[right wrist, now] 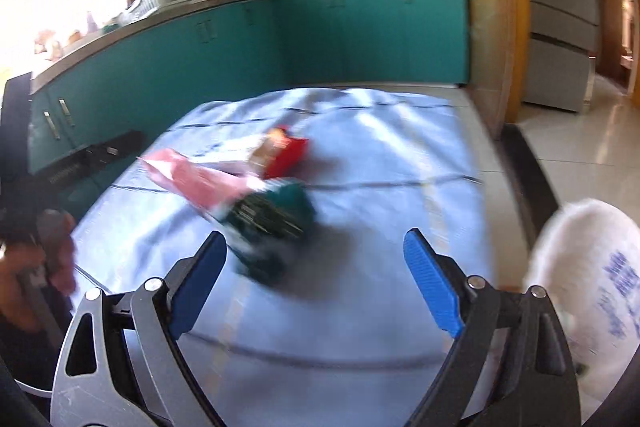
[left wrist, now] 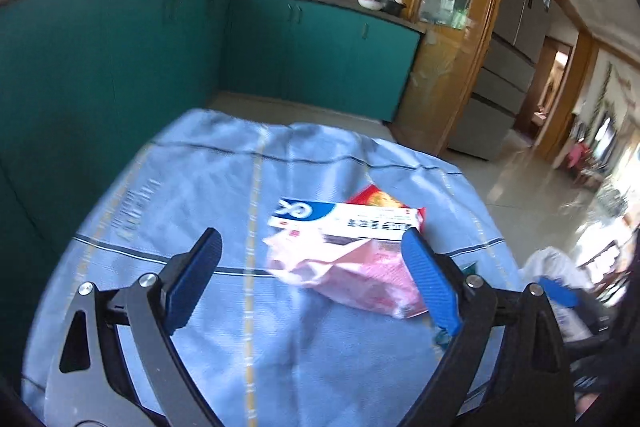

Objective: Collect trash
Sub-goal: 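Grasp the pink plastic bag with the left tool while the right tool grasps the green wrapper, then lift the pink bag and green wrapper and carry them toward the wastebasket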

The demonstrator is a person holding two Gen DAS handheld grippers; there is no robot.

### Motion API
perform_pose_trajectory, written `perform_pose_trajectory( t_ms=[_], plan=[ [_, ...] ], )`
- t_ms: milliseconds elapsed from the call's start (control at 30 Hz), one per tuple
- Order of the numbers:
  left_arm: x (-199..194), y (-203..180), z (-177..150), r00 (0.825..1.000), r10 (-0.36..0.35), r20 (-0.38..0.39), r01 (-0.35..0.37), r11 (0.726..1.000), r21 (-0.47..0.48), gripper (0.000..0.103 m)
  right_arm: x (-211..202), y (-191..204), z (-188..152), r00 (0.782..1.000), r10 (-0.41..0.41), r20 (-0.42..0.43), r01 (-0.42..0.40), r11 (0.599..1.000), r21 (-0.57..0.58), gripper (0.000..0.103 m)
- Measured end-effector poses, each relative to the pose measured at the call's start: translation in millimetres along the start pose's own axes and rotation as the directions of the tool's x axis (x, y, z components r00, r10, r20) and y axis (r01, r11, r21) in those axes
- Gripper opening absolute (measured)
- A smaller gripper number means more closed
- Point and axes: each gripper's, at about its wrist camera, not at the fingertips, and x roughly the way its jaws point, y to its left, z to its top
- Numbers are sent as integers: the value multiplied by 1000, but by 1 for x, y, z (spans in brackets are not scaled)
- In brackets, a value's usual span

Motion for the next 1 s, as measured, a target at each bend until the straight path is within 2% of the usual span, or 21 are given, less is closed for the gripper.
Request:
perform_pose_trajectory(
  t_ms=[67, 200, 233, 267, 300, 333, 367, 433, 467, 567, 633, 800, 1000],
  plan=[
    [13, -3, 2, 999, -36, -39, 35, 999, -12, 93, 22, 15, 8, 1000, 22, -11, -22, 1000, -6, 94],
    [36, -10, 1, 992, -65, -106, 64, 998, -17, 93, 54, 27, 10, 997, 0, -80, -2, 1000, -22, 94],
    [37, -12, 0, 992, -71, -107, 70, 997, -14, 88, 58, 29, 7, 996, -5, -94, 3, 1000, -25, 94],
    [37, -13, -2, 991, -75, -106, 75, 997, -8, 78, 58, 30, 5, 996, -2, -93, -1, 1000, -27, 93],
    [37, -14, -2, 990, -82, -111, 83, 997, 2, 73, 57, 30, 3, 996, 4, -90, -7, 1000, -30, 91],
    [39, -16, -4, 989, -87, -117, 89, 996, 7, 64, 55, 29, 1, 996, 1, -88, -4, 999, -32, 88],
    [39, -16, -6, 988, -96, -121, 98, 995, 11, 63, 53, 28, 0, 996, -2, -87, -1, 999, -34, 80],
    [38, -17, -10, 987, -111, -115, 114, 993, 15, 60, 51, 26, -4, 995, 19, -100, -22, 999, -25, 64],
    [36, -16, -12, 987, -114, -114, 117, 993, 17, 56, 52, 26, -7, 994, 26, -108, -29, 999, -22, 51],
    [28, -16, -19, 988, -114, -108, 118, 993, 31, 45, 44, 28, -11, 995, 22, -102, -25, 999, -29, 48],
    [18, -15, -22, 990, -105, -91, 109, 993, 42, 42, 38, 29, -16, 995, 31, -96, -33, 999, -23, 48],
    [-24, -6, -31, 996, -87, -31, 89, 994, 66, 41, 10, 33, -32, 996, 25, -85, -28, 999, -43, 48],
    [-65, -2, -44, 991, -130, -18, 131, 986, 100, 41, -24, 32, -50, 998, -5, -64, 2, 999, -48, 48]
  ],
)
